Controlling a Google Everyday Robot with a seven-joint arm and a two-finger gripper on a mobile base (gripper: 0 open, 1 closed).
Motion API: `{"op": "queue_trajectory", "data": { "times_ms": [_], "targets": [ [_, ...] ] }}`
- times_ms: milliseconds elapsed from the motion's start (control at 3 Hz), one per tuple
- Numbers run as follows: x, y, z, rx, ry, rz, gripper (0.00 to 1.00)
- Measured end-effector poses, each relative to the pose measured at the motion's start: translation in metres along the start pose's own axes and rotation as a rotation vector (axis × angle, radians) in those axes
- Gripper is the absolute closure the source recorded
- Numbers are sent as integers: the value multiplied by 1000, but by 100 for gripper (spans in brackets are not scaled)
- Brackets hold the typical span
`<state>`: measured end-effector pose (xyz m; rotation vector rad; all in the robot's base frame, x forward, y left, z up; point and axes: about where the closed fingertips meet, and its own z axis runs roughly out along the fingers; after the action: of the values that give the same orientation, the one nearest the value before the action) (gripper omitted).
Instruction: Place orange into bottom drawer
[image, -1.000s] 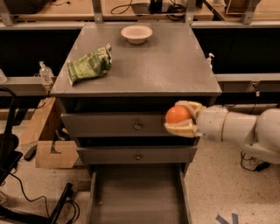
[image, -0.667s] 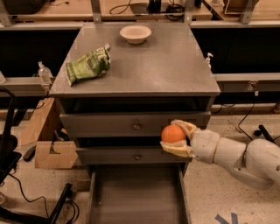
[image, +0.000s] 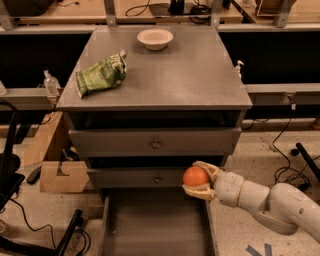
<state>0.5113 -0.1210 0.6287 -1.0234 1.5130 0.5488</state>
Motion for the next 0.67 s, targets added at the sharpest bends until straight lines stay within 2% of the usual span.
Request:
{"op": "queue_trajectory", "data": {
  "times_ms": [333,667],
  "targets": [
    [2,5,5,-11,7,-1,100],
    [55,30,41,-83,34,67,100]
  ]
}}
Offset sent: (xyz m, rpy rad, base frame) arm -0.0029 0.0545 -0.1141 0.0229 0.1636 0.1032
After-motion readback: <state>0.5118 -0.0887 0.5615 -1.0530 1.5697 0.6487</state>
